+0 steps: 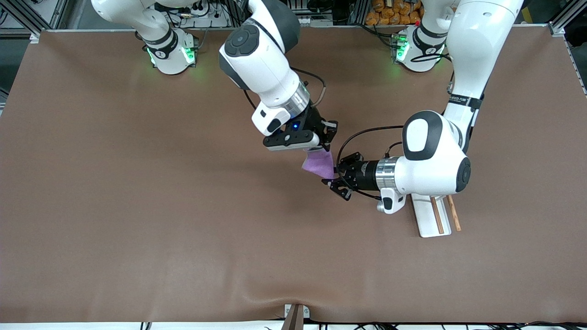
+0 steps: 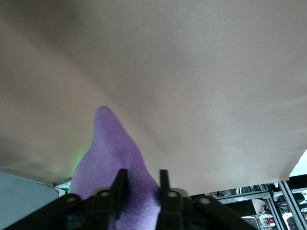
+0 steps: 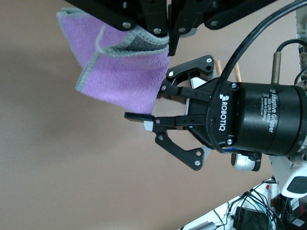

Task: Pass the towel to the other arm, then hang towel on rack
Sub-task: 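Close the left gripper on the hanging towel beside the right gripper, then open and withdraw the right gripper while the left gripper carries the towel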

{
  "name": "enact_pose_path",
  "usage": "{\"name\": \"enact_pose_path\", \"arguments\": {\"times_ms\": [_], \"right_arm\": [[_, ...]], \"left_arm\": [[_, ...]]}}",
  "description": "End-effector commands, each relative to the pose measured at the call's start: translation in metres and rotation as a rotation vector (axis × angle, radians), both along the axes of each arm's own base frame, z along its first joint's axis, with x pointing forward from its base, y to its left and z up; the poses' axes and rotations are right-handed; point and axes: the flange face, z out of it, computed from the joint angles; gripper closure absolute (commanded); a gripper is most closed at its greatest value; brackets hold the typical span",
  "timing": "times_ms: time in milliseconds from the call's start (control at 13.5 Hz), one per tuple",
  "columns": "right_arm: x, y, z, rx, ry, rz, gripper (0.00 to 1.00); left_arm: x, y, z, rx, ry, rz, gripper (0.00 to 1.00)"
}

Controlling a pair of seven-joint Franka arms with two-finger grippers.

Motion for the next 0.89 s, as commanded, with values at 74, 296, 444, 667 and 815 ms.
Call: {"name": "enact_pose_path", "arguments": {"times_ms": [74, 296, 444, 667, 815], "right_arm": [[0.003, 0.007, 0.003, 0.024, 0.008, -0.018, 1.0], [0.003, 0.007, 0.003, 0.023, 0.008, -0.016, 1.0], [0.007, 0.002, 0.004, 0.018, 0.011, -0.022, 0.83], [0.009, -0.004, 0.005, 0.001, 0.001, -0.016, 0.0], [0.013, -0.016, 0.007, -0.028, 0.026, -0.019, 0.0]], "left_arm": [[0.004, 0.007, 0.024, 0.01, -0.037, 0.005, 1.0], [0.012, 0.04, 0.049, 0.074, -0.104, -0.008, 1.0], [0.018, 0.075, 0.059, 0.138, -0.136, -0.035, 1.0], [0.028, 0.14, 0.038, 0.112, -0.181, -0.176, 1.0], [0.039, 0.197, 0.008, 0.083, -0.187, -0.201, 1.0]]}}
